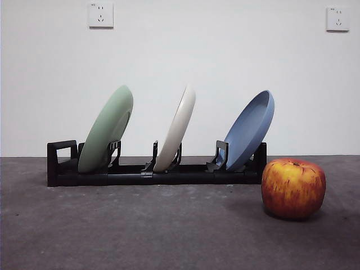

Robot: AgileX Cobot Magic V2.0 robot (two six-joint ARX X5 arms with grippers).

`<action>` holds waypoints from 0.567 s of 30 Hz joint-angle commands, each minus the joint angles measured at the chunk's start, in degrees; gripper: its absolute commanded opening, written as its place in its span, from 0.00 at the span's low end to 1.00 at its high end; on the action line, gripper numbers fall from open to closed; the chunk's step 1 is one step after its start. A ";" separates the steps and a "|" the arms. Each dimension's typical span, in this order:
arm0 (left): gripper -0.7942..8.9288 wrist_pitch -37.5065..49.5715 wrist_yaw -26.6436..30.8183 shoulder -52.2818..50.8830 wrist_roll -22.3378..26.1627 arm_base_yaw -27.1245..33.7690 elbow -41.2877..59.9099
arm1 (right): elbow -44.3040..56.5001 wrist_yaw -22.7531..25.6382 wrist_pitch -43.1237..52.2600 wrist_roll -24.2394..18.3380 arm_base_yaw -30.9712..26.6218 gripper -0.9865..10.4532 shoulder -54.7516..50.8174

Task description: Take the green plate from the plate rack,put the plate on the table,take the apple from the table,put the apple in the plate

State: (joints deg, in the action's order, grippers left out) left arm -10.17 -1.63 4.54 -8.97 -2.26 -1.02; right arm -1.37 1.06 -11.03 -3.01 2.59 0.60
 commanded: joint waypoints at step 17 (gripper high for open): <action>0.08 6.58 -0.61 -0.02 -5.46 0.07 -0.50 | -0.28 -0.92 0.72 21.81 0.00 0.09 -0.04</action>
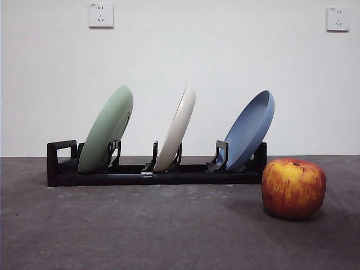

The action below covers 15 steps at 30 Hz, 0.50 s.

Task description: Take the green plate from the plate rack,put the plate on the table,take the apple from the table,put the apple in the plate

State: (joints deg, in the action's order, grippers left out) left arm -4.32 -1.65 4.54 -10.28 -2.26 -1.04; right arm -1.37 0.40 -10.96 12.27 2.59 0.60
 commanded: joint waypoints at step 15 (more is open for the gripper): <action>0.08 -13.81 -16.00 13.22 -5.92 0.07 -26.16 | -30.86 -9.05 -2.23 6.95 0.02 0.08 17.90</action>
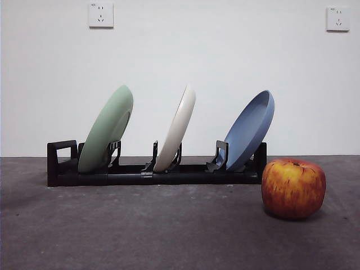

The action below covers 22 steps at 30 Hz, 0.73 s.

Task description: Take the green plate from the plate rack,put the plate on the table,take the apple from the table,put the apple in the plate

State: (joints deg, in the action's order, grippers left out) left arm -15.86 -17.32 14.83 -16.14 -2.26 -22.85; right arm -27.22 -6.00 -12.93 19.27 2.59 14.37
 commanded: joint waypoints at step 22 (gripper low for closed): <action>0.08 -47.91 -8.57 48.24 15.58 -1.75 -63.71 | -63.91 -25.03 -47.41 -18.23 5.75 0.09 53.57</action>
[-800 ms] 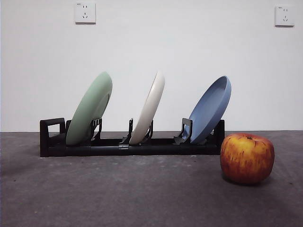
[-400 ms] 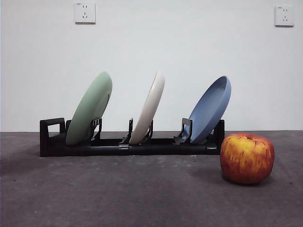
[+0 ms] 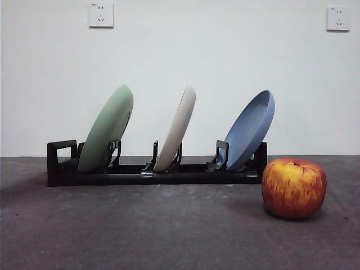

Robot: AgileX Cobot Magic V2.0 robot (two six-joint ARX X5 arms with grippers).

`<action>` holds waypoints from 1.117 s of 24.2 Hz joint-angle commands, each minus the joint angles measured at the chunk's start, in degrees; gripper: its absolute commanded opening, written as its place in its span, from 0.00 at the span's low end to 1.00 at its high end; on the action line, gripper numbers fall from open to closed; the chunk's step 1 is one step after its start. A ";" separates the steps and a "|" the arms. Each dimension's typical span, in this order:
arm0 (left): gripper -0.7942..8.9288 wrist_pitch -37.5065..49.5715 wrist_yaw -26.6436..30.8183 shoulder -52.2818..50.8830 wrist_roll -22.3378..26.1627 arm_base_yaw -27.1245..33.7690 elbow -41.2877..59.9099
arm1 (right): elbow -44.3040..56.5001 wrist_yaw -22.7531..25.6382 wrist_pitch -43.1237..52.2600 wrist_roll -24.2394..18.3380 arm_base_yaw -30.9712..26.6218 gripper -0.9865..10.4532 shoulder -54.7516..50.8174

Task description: Take the green plate from the plate rack,put the plate on the table,take the apple from the table,put the apple in the plate

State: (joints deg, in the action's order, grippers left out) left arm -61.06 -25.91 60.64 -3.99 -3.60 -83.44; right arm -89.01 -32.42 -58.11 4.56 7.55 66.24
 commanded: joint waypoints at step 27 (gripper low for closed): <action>0.53 4.66 14.38 36.06 -2.08 -12.83 -24.30 | -5.97 8.31 -5.81 -1.57 6.43 0.72 7.10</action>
State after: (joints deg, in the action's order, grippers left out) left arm -56.60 -11.57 96.44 -5.85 -16.29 -106.98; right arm -94.83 -23.94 -64.07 2.50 13.87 73.01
